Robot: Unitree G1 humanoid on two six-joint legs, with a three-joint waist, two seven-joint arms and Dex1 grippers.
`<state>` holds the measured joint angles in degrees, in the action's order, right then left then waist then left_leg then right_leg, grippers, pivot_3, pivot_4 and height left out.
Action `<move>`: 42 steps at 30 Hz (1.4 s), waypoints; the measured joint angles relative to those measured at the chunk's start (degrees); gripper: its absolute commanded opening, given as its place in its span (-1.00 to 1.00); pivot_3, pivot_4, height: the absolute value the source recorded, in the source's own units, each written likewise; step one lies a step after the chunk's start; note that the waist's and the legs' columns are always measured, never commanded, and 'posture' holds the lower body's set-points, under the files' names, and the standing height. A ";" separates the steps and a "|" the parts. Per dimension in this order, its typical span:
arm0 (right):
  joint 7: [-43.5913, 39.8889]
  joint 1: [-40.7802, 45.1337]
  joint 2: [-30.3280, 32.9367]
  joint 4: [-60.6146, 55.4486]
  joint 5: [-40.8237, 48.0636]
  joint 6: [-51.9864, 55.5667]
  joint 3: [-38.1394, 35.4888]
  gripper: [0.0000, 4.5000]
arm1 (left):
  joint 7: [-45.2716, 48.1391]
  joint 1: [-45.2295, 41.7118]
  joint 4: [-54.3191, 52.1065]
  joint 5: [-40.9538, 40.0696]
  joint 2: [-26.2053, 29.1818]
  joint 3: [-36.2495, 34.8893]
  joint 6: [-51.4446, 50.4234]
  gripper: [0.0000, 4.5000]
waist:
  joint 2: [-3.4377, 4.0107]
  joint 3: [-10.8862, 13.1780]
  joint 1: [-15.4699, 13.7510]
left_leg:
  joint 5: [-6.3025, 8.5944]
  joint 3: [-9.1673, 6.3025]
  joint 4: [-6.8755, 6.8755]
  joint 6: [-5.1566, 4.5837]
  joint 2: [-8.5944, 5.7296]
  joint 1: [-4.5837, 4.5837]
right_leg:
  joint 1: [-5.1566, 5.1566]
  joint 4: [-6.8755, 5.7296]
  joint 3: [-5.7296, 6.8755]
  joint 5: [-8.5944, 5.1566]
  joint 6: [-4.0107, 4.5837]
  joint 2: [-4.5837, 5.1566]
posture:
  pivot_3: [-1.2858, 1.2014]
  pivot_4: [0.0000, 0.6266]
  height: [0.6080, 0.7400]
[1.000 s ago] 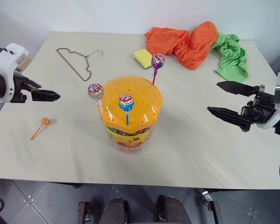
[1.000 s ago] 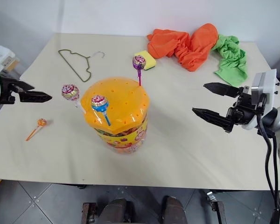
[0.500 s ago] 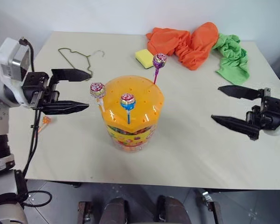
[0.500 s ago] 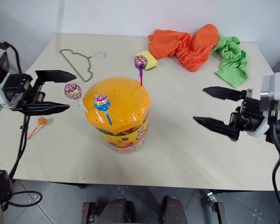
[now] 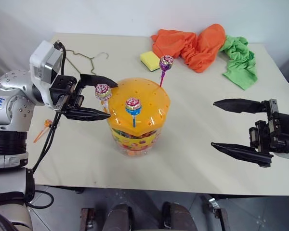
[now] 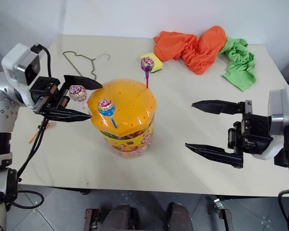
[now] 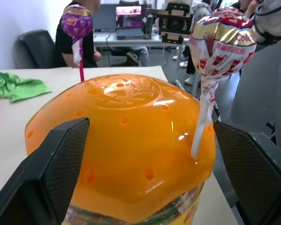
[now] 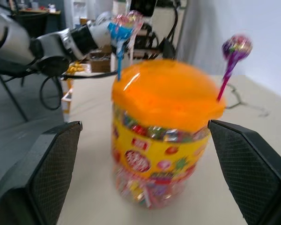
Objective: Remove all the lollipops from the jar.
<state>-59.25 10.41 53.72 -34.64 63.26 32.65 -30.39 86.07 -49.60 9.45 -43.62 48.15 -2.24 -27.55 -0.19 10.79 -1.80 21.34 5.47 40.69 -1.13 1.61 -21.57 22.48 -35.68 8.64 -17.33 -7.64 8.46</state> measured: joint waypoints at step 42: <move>-3.92 -0.26 0.00 8.19 -6.30 -2.71 -0.94 1.00 | -35.44 -8.23 6.00 17.51 8.51 -4.32 -18.32 -0.97 | -0.01 0.00 0.31 | 0.00 0.02 -0.03 -0.01 0.01 -0.01 | 0.03 0.01 -0.02 0.00 0.00 -0.02 | 0.03 -0.52 1.00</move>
<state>-63.17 10.15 53.72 -26.45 56.96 29.93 -31.34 50.64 -57.83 15.45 -26.10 56.66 -6.56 -45.87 -0.19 10.80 -1.48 21.34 5.49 40.66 -1.14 1.62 -21.58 22.51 -35.67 8.63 -17.33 -7.64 8.44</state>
